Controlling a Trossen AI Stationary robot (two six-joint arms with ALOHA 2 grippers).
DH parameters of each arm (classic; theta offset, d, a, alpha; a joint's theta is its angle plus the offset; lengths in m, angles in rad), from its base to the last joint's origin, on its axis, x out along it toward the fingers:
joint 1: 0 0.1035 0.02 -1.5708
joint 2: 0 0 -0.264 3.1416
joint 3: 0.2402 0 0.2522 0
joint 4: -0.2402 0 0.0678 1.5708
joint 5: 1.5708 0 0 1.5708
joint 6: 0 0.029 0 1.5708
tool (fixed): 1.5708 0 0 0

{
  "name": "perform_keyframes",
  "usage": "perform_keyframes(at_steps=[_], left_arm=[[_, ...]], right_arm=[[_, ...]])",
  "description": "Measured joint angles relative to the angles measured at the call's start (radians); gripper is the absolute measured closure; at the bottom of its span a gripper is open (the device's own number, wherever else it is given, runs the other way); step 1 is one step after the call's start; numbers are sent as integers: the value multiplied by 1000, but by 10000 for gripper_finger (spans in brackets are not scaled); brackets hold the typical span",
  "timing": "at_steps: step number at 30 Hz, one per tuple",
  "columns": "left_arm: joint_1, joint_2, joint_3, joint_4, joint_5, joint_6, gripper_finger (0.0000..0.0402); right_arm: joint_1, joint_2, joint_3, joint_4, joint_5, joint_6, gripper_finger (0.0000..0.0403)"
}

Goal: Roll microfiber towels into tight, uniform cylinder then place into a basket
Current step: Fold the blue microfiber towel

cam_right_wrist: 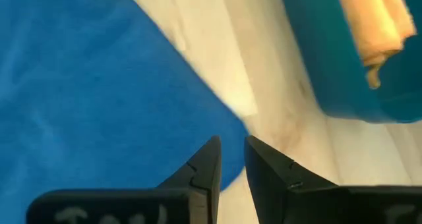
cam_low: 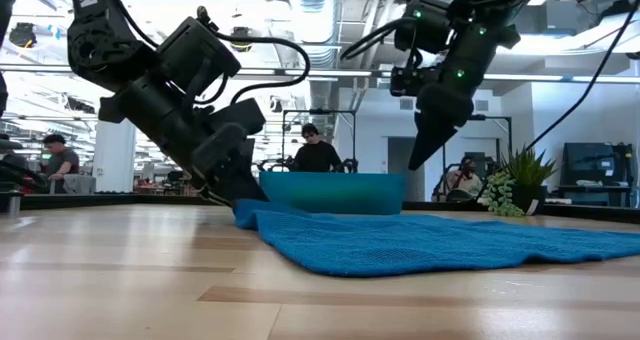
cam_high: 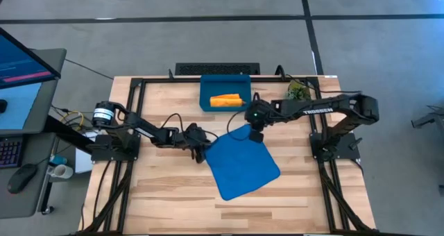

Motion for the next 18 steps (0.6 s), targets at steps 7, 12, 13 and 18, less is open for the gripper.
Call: perform_keyframes(at_steps=[7,12,13,18], left_arm=[[5,1,0,23,17,40,242],[46,-31,1,-7,73,43,233],[55,-51,0,-33,77,43,234],[98,-177,0,-186,41,73,243]], right_arm=[[83,2,0,-18,0,49,312],[136,2,0,-33,0,64,312],[145,2,0,-33,0,73,312],[179,2,0,-34,0,84,312]])
